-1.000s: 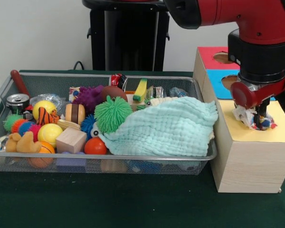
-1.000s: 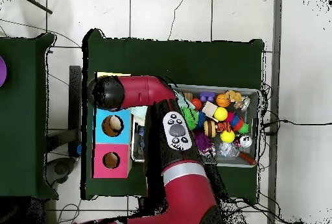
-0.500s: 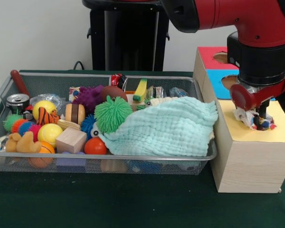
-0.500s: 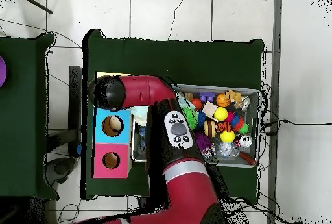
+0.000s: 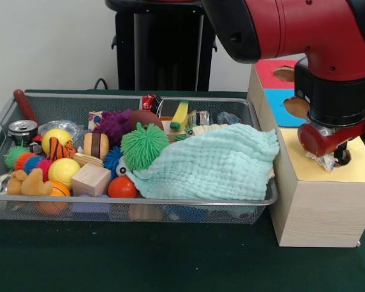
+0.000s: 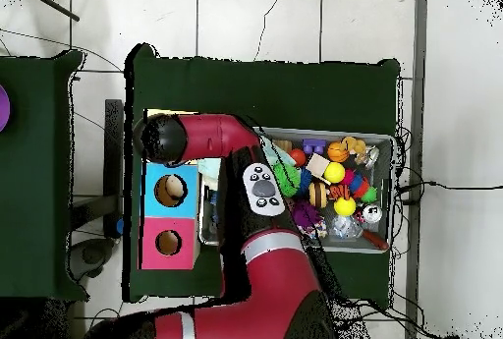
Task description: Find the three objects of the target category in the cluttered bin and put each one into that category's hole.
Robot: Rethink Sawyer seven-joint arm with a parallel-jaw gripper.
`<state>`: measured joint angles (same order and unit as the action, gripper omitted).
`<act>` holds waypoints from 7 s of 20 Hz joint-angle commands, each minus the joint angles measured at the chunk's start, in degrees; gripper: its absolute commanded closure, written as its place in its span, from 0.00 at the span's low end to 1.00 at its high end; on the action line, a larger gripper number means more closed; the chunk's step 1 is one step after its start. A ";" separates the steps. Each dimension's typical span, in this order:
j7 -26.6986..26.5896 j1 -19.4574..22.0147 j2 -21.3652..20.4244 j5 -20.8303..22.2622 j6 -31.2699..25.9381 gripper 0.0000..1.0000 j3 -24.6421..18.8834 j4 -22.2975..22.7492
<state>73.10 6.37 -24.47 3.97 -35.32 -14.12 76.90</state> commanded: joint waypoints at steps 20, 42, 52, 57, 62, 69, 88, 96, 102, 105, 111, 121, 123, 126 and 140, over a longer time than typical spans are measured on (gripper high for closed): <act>-0.86 -0.43 8.60 4.51 -8.72 0.00 -0.95 0.24; -4.66 2.75 -1.11 4.10 -8.78 0.00 -3.36 5.44; -1.32 0.38 -6.07 5.57 -8.61 0.00 -0.19 4.06; 0.09 -0.07 -4.73 6.85 -7.46 0.00 -0.37 3.13; 0.72 -0.68 -3.79 7.28 -7.99 0.00 -0.06 1.44; 5.76 -3.90 -4.59 9.94 -2.60 0.00 4.19 -1.99; 7.35 -6.61 -8.39 9.85 -1.50 0.00 8.91 0.23; 7.19 -6.99 -7.09 10.42 -1.39 0.00 9.80 -0.47; 5.63 -6.68 -6.67 10.38 -3.89 1.00 9.36 -1.23; 5.30 -6.65 -6.65 10.37 -4.22 1.00 9.17 -1.22; 4.80 -5.78 -6.31 9.41 -4.77 1.00 7.78 -0.53; 3.40 -3.71 -5.86 8.07 -3.08 1.00 4.69 1.42; 3.36 -3.61 -5.91 8.21 -2.95 0.00 4.44 1.58; 3.28 -3.87 -5.68 8.36 -3.33 0.00 4.55 0.89; 4.51 -5.01 -9.82 8.65 -5.57 0.00 6.71 0.25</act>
<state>73.10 -0.14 -29.68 12.21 -36.33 -7.05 76.50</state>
